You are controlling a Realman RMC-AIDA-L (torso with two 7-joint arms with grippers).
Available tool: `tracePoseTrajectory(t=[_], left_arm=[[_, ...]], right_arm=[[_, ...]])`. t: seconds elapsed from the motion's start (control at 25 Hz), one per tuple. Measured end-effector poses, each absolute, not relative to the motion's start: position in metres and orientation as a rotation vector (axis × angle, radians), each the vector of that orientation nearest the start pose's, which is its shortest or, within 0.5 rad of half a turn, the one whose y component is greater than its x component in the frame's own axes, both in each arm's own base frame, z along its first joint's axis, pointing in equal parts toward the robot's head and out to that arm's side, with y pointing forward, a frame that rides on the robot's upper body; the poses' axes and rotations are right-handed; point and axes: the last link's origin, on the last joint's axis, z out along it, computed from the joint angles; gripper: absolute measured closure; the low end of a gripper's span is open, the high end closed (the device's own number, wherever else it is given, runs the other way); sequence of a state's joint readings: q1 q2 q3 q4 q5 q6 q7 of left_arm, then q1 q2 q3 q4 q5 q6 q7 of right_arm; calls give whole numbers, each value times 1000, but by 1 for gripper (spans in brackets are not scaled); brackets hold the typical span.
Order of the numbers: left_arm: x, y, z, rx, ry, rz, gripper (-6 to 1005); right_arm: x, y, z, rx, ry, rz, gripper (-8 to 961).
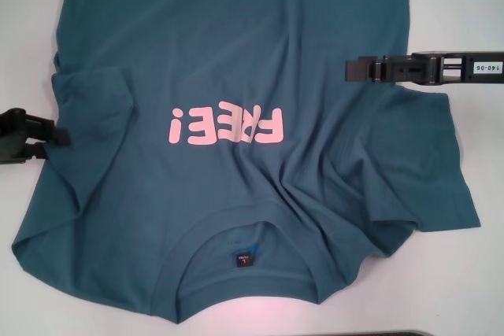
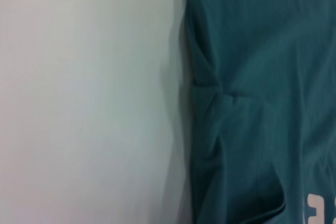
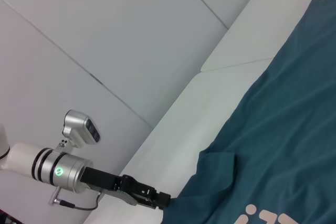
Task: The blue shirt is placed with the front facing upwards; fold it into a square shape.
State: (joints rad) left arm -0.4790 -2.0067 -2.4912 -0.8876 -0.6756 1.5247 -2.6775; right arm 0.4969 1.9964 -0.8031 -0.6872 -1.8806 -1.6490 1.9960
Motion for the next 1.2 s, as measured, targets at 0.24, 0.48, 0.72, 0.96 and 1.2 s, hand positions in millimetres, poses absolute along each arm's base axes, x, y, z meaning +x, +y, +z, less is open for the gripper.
tracePoseTrajectory(t=[0.24,0.48,0.72,0.96,1.2], left_arm=[[-330,323,60,2345,2555,238,620],[-328,323,60,2345,2541,226,820],[-319,318,63,2328,2449,297,950],[-304,312,53,2302,2329,362,946],[-289,303,33,2298,2123,313,911]], right_arm=[[261,325,29,-2624,1411,824,39],[260,327,30,-2627,1404,823,39],[259,328,30,-2628,1398,821,39],[259,329,30,-2627,1397,820,39],[259,329,31,-2625,1395,818,39]])
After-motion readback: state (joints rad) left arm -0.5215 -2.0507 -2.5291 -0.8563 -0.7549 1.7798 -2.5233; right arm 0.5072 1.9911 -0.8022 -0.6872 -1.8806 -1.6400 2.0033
